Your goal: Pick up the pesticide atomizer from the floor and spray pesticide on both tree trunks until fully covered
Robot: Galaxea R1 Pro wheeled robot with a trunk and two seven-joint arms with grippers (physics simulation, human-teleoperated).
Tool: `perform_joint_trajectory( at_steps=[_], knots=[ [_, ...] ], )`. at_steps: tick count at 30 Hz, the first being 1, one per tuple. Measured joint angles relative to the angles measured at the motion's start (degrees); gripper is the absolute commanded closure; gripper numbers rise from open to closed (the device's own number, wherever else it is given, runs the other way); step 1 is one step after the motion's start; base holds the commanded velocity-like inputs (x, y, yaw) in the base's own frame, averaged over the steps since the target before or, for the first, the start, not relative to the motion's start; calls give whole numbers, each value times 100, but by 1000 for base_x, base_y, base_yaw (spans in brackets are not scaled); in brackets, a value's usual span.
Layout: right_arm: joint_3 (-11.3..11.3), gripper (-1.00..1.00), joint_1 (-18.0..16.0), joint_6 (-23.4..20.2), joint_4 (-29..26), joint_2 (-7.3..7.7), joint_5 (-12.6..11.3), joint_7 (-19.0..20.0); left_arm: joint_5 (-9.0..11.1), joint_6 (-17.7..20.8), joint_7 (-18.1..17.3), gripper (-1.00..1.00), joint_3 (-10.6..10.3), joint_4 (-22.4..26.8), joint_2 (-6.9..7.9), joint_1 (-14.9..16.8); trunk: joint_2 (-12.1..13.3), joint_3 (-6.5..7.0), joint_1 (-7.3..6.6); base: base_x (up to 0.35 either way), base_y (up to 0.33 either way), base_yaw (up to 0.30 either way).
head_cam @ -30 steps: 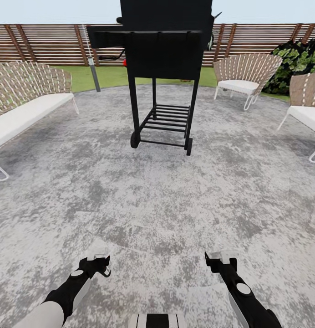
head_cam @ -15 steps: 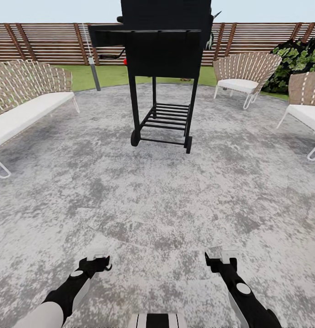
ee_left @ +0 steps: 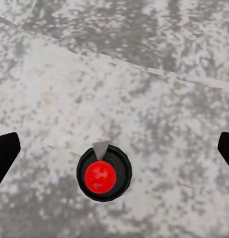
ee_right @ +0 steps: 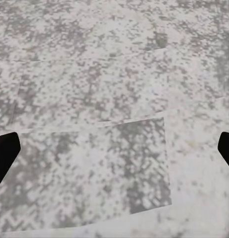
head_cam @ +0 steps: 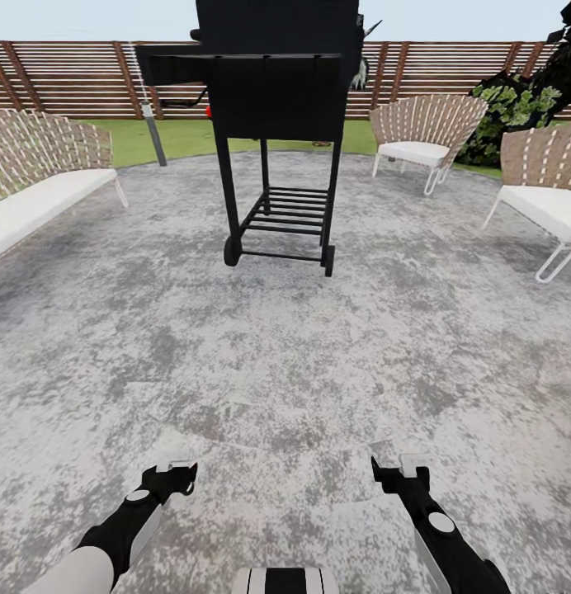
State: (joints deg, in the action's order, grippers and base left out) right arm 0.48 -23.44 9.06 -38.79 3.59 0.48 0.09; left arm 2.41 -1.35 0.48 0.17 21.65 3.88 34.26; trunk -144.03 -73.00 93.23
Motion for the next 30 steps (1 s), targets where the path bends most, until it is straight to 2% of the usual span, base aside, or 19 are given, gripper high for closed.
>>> perform_joint_trajectory(
  at_steps=[6,21,27,30],
  knots=[
    [6,-100,0,0,-5,0,-2,-1,-2,0,0,-100,-1,8,6,0,-1,-21,3,0,0,-11],
    [8,-100,0,0,-3,0,-3,-1,-4,-19,0,-100,0,1,16,-1,-21,-455,42,0,0,0],
    [8,-100,0,0,0,0,-2,-1,-10,-715,0,-100,1,-67,16,-9,-29,-643,57,0,0,0],
    [8,-100,0,0,4,0,-1,-1,-16,-827,0,-100,1,-137,21,-9,-31,-691,59,0,0,0]
  ],
)
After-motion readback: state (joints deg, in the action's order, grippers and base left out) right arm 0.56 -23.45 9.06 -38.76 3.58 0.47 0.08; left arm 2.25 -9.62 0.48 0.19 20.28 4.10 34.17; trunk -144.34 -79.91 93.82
